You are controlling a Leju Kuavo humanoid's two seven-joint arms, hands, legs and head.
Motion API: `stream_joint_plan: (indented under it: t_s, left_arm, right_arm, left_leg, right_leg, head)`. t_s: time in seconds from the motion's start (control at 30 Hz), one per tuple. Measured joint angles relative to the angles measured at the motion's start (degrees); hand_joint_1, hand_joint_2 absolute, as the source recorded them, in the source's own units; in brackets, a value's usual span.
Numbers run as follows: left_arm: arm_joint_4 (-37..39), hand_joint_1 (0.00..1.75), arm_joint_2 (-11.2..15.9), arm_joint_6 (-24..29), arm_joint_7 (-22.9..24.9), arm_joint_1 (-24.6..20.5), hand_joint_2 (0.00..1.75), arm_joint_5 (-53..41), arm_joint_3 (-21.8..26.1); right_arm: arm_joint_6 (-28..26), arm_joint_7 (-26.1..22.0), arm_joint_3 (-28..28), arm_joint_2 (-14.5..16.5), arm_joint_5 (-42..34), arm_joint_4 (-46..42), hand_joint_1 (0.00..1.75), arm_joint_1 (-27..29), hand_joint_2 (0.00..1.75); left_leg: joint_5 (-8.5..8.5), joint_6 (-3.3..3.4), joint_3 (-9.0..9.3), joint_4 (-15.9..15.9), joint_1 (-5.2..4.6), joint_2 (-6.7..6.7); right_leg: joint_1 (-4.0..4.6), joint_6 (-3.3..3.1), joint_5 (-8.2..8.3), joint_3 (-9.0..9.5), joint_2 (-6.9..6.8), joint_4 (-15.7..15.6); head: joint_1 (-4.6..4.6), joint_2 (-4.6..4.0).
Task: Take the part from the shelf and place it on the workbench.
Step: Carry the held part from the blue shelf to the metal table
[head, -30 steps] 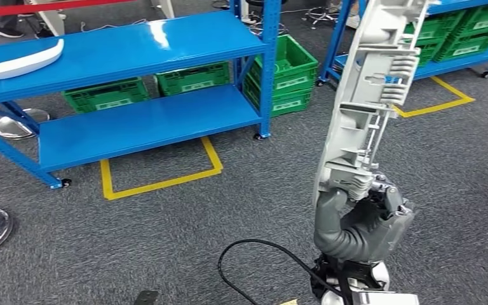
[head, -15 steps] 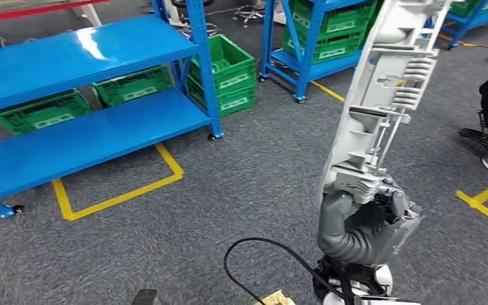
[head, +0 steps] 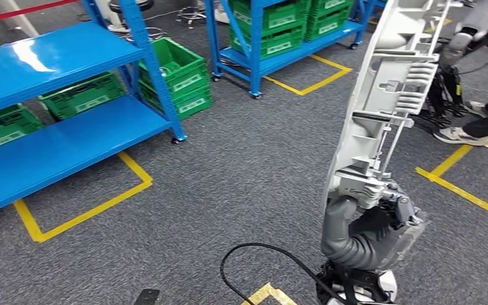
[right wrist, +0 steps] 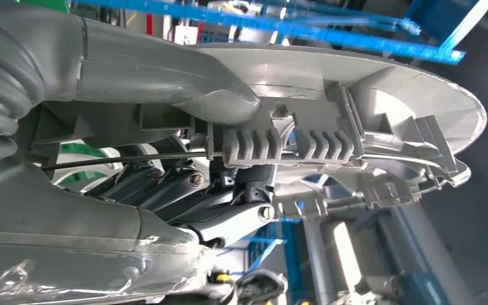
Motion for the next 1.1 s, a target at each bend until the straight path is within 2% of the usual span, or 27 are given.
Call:
stream_joint_plan:
  t_s: [0.07,0.1,0.17,0.2,0.23,0.27,0.3,0.33,0.37,0.4,0.43,0.5,0.53,0.57,0.6,0.63,0.7,0.73,0.77,0.8,0.83,0.87,0.9,0.97,1.0,1.07,1.1]
  left_arm:
    - [0.0,0.0,0.02,0.0,-0.16,-0.1,1.75,-0.02,0.0]
    - [0.0,0.0,0.02,0.0,-0.25,-0.15,1.75,-0.04,-0.01]
    - [0.0,0.0,0.03,0.0,-0.36,-0.2,1.75,-0.07,-0.01]
    - [0.0,0.0,0.05,0.0,-0.38,-0.17,1.75,-0.07,-0.01]
    - [0.0,0.0,0.1,0.0,-0.38,-0.11,1.75,-0.07,-0.01]
    - [0.0,0.0,0.15,-0.01,-0.38,-0.05,1.75,-0.07,0.0]
    - [0.0,0.0,0.17,-0.01,-0.38,-0.01,1.75,-0.07,0.0]
    - [0.0,0.0,0.19,-0.02,-0.38,-0.02,1.75,-0.07,0.0]
    - [0.0,0.0,0.19,-0.02,-0.38,-0.06,1.75,-0.07,0.0]
    - [0.0,0.0,0.19,-0.02,-0.38,-0.11,1.75,-0.07,0.0]
    - [0.0,0.0,0.19,-0.01,-0.38,-0.15,1.75,-0.07,0.0]
    - [0.0,0.0,0.19,-0.01,-0.37,-0.25,1.75,-0.07,0.0]
    - [0.0,0.0,0.18,-0.01,-0.37,-0.28,1.75,-0.07,0.0]
    - [0.0,0.0,0.15,-0.03,-0.36,-0.33,1.75,-0.07,0.0]
    - [0.0,0.0,0.11,-0.04,-0.36,-0.34,1.75,-0.08,0.0]
    - [0.0,0.0,0.07,-0.08,-0.36,-0.34,1.75,-0.09,0.0]
    - [0.0,0.0,0.04,-0.16,-0.35,-0.21,1.75,-0.17,0.0]
    - [0.0,0.0,0.07,-0.19,-0.34,-0.09,1.75,-0.21,0.0]
    - [0.0,0.0,0.11,-0.2,-0.34,0.02,1.75,-0.27,0.0]
    - [0.0,0.0,0.15,-0.21,-0.33,0.08,1.75,-0.35,0.0]
    - [0.0,0.0,0.17,-0.22,-0.33,0.09,1.75,-0.44,0.0]
    - [0.0,0.0,0.16,-0.24,-0.33,0.07,1.75,-0.55,0.0]
    - [0.0,0.0,0.17,-0.24,-0.33,0.06,1.75,-0.65,0.0]
    - [0.0,0.0,0.23,-0.24,-0.33,0.04,1.75,-0.79,0.0]
    - [0.0,0.0,0.28,-0.23,-0.33,0.03,1.75,-0.83,0.0]
    - [0.0,0.0,0.32,-0.22,-0.33,-0.05,1.75,-0.88,0.0]
    - [0.0,0.0,0.32,-0.22,-0.33,-0.12,1.75,-0.91,-0.01]
  right_arm:
    - [0.0,-0.05,-0.05,0.03,0.04,-0.05,1.75,0.15,1.75]
    - [0.0,-0.08,-0.08,0.08,0.04,-0.11,1.75,0.2,1.75]
    - [0.0,-0.13,-0.11,0.23,0.06,-0.24,1.75,0.24,1.75]
    - [0.0,-0.14,-0.13,0.28,0.05,-0.26,1.75,0.24,1.75]
    - [0.0,-0.15,-0.13,0.32,0.06,-0.26,1.75,0.27,1.75]
    - [0.0,-0.16,-0.14,0.33,0.06,-0.26,1.75,0.29,1.75]
    - [0.01,-0.16,-0.14,0.34,0.06,-0.26,1.75,0.32,1.75]
    - [0.01,-0.16,-0.15,0.34,0.06,-0.26,1.75,0.33,1.75]
    - [0.02,-0.16,-0.15,0.36,0.06,-0.27,1.75,0.34,1.75]
    - [0.02,-0.16,-0.15,0.38,0.06,-0.27,1.75,0.33,1.75]
    - [0.02,-0.17,-0.15,0.4,0.06,-0.28,1.75,0.3,1.75]
    - [0.02,-0.22,-0.16,0.44,0.09,-0.3,1.75,0.32,1.75]
    - [0.01,-0.26,-0.16,0.44,0.11,-0.32,1.75,0.37,1.75]
    - [0.01,-0.28,-0.17,0.44,0.14,-0.35,1.75,0.49,1.75]
    - [0.01,-0.29,-0.16,0.44,0.17,-0.4,1.75,0.57,1.75]
    - [0.0,-0.31,-0.15,0.44,0.22,-0.45,1.75,0.62,1.75]
    - [0.0,-0.31,-0.12,0.44,0.31,-0.51,1.75,0.63,1.75]
    - [0.0,-0.31,-0.1,0.44,0.34,-0.51,1.75,0.67,1.75]
    - [0.0,-0.31,-0.1,0.44,0.36,-0.51,1.75,0.74,1.75]
    - [0.0,-0.3,-0.1,0.44,0.37,-0.51,1.75,0.82,1.75]
    - [0.0,-0.29,-0.1,0.44,0.38,-0.51,1.75,0.88,1.75]
    - [0.0,-0.27,-0.1,0.44,0.38,-0.51,1.75,0.92,1.75]
    - [0.0,-0.24,-0.1,0.44,0.39,-0.51,1.75,0.9,1.75]
    - [0.0,-0.17,-0.11,0.44,0.41,-0.53,1.75,0.84,1.75]
    - [0.0,-0.14,-0.13,0.44,0.42,-0.54,1.75,0.84,1.75]
    - [0.0,-0.11,-0.18,0.44,0.43,-0.57,1.75,0.95,1.75]
    - [0.0,-0.1,-0.19,0.44,0.43,-0.61,1.75,1.0,1.75]
  left_leg:
    - [-0.22,-0.6,0.17,-0.02,0.11,0.55]
    - [-0.91,-0.91,-0.05,0.67,0.21,-0.13]
    - [-4.07,-1.39,-2.15,5.59,0.37,-2.82]
    - [-6.03,-1.48,-4.02,9.52,0.38,-4.02]
    - [-7.51,-1.52,-5.9,13.27,0.37,-4.61]
    - [-8.01,-1.48,-7.22,15.7,0.36,-4.85]
    - [-7.37,-1.38,-7.63,16.17,0.36,-4.96]
    - [-5.69,-1.2,-6.97,14.46,0.36,-5.17]
    - [-3.53,-0.97,-5.5,11.23,0.37,-5.75]
    - [-1.58,-0.71,-3.79,7.49,0.42,-7.16]
    - [-0.37,-0.49,-2.26,3.98,0.54,-8.53]
    - [0.13,-0.11,-0.87,0.63,0.61,-10.28]
    - [0.03,0.13,-0.73,0.18,0.61,-9.9]
    - [0.2,0.45,-0.7,0.11,0.61,-9.28]
    - [0.32,0.78,-0.66,-0.02,0.66,-8.64]
    - [0.44,1.12,-0.62,-0.17,0.73,-7.87]
    - [0.4,1.51,-0.56,-0.25,0.69,-6.29]
    - [0.33,1.63,-0.54,-0.24,0.64,-5.43]
    - [0.26,1.66,-0.51,-0.23,0.62,-4.56]
    - [0.18,1.64,-0.46,-0.21,0.62,-3.75]
    - [0.07,1.53,-0.34,-0.2,0.64,-2.95]
    - [-0.1,1.34,-0.14,-0.17,0.66,-2.21]
    - [-0.32,1.05,0.08,-0.13,0.59,-1.58]
    - [-0.77,0.39,0.43,0.07,0.22,-0.51]
    - [-0.87,0.12,0.54,0.08,0.01,-0.03]
    - [-1.01,-0.35,0.76,-0.07,-0.05,0.83]
    - [-1.48,-0.6,0.71,0.28,0.07,0.27]
  right_leg:
    - [-0.05,-0.81,0.21,-0.29,1.31,-0.09]
    - [-0.17,-1.14,0.33,-0.35,1.96,-0.17]
    - [-0.47,-1.64,0.54,-0.4,3.18,-0.31]
    - [-0.51,-1.79,0.6,-0.47,3.82,-0.31]
    - [-0.52,-1.89,0.64,-0.53,4.52,-0.31]
    - [-0.51,-1.93,0.67,-0.58,5.32,-0.3]
    - [-0.49,-1.93,0.71,-0.59,6.13,-0.3]
    - [-0.5,-1.87,0.77,-0.58,7.0,-0.3]
    - [-0.53,-1.77,0.85,-0.57,7.86,-0.29]
    - [-0.54,-1.6,0.93,-0.62,8.61,-0.26]
    - [-0.51,-1.37,1.01,-0.8,9.36,-0.12]
    - [-0.54,-0.76,1.26,-1.31,10.6,-0.1]
    - [-0.6,-0.39,1.45,-1.6,11.24,-0.21]
    - [-0.65,-0.07,1.57,-1.84,11.19,-0.28]
    - [-0.58,0.23,1.32,-2.2,10.24,0.1]
    - [-0.47,0.51,0.41,-3.0,8.61,1.54]
    - [-0.35,1.0,-3.05,-5.93,4.99,7.75]
    - [-0.41,1.2,-4.79,-7.7,4.09,11.58]
    - [-0.49,1.34,-5.72,-8.93,3.7,14.36]
    - [-0.55,1.44,-5.67,-9.27,3.48,15.33]
    - [-0.61,1.5,-4.6,-8.45,3.2,14.1]
    - [-0.65,1.54,-2.86,-6.58,2.63,10.92]
    - [-0.56,1.6,-1.4,-4.39,1.41,7.08]
    - [-0.35,1.02,0.13,-1.23,-0.34,1.49]
    - [-0.23,0.57,0.08,-0.85,-0.56,0.61]
    - [-0.23,-0.46,0.2,-1.06,0.8,0.46]
    - [-0.3,-0.81,0.29,-1.14,1.47,0.4]
  head:
    - [-0.07,0.0]
    - [-0.09,0.0]
    - [-0.29,0.0]
    - [-0.39,0.0]
    - [-0.46,0.0]
    - [-0.49,0.0]
    - [-0.49,0.0]
    - [-0.49,0.0]
    - [-0.5,0.0]
    - [-0.5,0.0]
    - [-0.5,0.0]
    - [-0.53,0.0]
    - [-0.53,0.0]
    - [-0.56,0.0]
    - [-0.42,0.0]
    - [-0.17,0.0]
    - [0.29,0.0]
    - [0.36,0.0]
    - [0.36,0.0]
    - [0.38,0.0]
    - [0.38,0.0]
    - [0.38,0.0]
    - [0.41,0.0]
    - [0.36,0.0]
    - [0.26,0.0]
    - [0.04,0.0]
    - [0.0,0.0]
